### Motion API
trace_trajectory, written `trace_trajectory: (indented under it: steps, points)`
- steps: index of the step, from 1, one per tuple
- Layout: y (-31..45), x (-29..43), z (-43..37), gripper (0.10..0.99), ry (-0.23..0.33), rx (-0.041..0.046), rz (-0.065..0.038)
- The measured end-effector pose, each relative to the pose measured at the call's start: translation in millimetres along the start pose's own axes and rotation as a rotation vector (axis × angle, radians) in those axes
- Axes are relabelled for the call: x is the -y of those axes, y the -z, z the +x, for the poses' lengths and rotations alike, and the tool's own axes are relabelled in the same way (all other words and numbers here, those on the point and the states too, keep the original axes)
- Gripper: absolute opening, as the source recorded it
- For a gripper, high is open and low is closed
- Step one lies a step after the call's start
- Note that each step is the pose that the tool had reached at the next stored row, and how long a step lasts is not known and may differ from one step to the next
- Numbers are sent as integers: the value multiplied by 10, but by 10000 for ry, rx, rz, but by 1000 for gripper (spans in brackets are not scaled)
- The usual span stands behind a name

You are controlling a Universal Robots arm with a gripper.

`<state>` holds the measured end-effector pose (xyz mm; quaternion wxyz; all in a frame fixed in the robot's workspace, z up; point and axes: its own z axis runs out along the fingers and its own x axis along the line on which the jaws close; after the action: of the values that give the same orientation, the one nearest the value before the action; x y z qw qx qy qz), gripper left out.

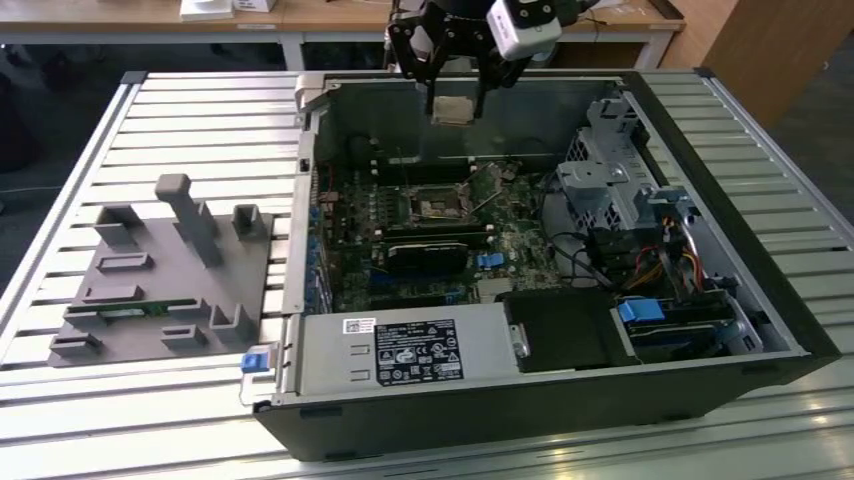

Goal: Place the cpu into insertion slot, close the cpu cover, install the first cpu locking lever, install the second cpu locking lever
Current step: 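Place the cpu into insertion slot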

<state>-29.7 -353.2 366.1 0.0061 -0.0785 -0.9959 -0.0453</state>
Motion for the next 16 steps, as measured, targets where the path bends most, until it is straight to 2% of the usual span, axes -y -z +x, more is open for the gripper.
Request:
trace_trajectory:
  steps: [16]
  points:
    - [-3, 0, 0, 541, -705, 63, -14]
